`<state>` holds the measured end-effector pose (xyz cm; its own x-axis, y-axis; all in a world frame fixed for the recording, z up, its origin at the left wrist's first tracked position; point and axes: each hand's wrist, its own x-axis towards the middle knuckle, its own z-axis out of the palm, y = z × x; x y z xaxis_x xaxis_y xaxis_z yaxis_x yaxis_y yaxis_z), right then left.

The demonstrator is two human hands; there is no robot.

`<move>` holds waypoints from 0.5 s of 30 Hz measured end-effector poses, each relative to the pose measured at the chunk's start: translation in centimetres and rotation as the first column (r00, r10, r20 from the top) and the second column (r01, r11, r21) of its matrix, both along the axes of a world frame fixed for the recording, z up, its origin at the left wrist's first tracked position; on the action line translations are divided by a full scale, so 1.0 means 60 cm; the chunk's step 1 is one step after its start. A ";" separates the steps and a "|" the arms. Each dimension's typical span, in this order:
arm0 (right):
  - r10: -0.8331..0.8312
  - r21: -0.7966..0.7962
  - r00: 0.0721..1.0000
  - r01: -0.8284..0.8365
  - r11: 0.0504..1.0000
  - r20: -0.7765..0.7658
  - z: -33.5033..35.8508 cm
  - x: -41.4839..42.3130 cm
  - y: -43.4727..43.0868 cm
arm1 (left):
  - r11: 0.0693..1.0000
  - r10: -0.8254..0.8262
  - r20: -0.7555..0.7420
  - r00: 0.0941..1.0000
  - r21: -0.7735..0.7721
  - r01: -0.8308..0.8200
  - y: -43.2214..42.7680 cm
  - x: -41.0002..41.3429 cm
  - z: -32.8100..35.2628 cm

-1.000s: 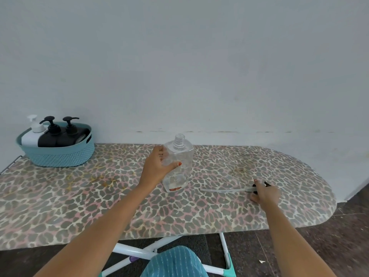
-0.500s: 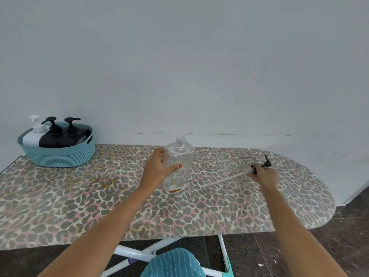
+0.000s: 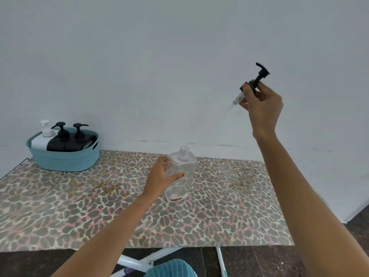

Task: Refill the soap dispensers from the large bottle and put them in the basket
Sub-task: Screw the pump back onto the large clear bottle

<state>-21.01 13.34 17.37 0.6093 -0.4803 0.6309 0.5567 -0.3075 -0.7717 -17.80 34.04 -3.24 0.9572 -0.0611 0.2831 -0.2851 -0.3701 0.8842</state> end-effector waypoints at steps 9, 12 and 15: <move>0.095 -0.080 0.996 -0.094 0.992 0.006 0.025 0.011 0.053 | 1.000 -0.001 0.000 1.000 0.000 0.001 0.002 -0.001 -0.003; 0.108 -0.102 0.993 -0.111 0.989 -0.038 0.013 0.016 0.058 | 1.000 -0.007 0.002 1.000 -0.008 0.007 0.001 -0.002 -0.004; 0.111 -0.137 0.991 -0.120 0.983 -0.071 -0.001 0.017 0.065 | 1.000 -0.005 0.006 1.000 -0.012 0.005 0.001 -0.001 -0.004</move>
